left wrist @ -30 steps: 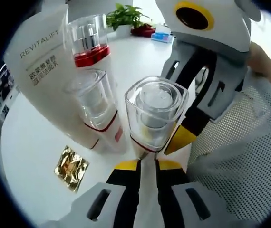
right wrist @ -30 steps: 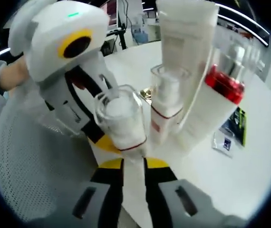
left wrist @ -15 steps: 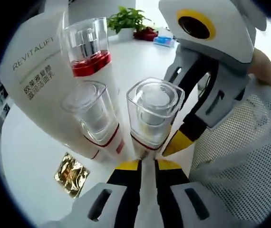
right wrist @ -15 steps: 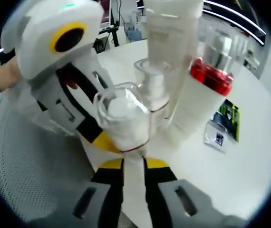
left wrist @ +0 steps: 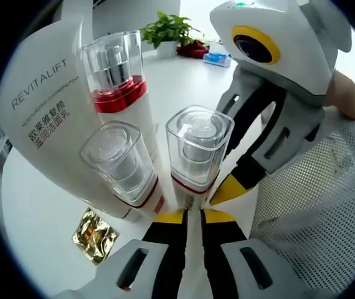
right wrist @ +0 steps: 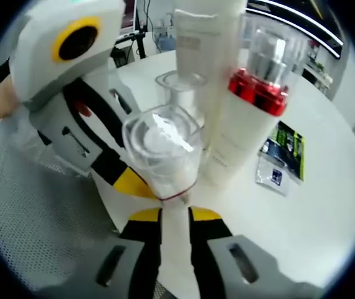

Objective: Arrange the skincare products in the storage area until every visible bottle or jar stands upright without overlapping.

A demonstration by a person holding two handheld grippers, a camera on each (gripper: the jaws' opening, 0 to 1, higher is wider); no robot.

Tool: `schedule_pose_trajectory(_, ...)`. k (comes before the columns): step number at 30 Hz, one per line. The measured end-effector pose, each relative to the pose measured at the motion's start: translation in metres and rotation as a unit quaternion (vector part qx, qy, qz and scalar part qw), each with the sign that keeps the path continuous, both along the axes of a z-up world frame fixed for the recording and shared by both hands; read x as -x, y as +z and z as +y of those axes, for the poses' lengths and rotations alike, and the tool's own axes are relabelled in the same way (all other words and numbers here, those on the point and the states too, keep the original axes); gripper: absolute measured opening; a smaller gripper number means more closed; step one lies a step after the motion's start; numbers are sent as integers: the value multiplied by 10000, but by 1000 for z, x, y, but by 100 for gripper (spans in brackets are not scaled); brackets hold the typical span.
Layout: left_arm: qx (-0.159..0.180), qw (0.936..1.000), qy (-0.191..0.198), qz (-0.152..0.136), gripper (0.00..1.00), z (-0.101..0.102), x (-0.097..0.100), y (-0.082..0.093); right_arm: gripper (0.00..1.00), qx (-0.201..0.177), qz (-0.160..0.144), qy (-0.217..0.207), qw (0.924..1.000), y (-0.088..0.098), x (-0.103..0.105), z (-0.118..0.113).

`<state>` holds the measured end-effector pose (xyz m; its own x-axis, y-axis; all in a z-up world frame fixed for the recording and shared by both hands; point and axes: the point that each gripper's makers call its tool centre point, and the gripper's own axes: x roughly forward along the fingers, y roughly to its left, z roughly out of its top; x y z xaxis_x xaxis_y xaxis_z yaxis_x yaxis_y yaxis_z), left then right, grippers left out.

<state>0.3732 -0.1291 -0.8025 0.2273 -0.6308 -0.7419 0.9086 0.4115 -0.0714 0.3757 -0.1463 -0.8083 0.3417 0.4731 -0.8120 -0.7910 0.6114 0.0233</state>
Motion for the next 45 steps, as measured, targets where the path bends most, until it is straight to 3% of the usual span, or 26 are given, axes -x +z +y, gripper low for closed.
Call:
schedule_pose_trajectory(13,85,10000,12,-9,3,-4,0,2,18,-42,-59,-152,9999,1,-6,-3)
schedule_pose_trajectory(25,-195,9996,143,108,3,20,-2,-6,19,-4,-62,-194,9998,0,-8,-4)
schedule_pose_trajectory(45,-176,9990,361,-188,4,28,-20,0,19,6,-80,-209,9997,-1,-11,-4)
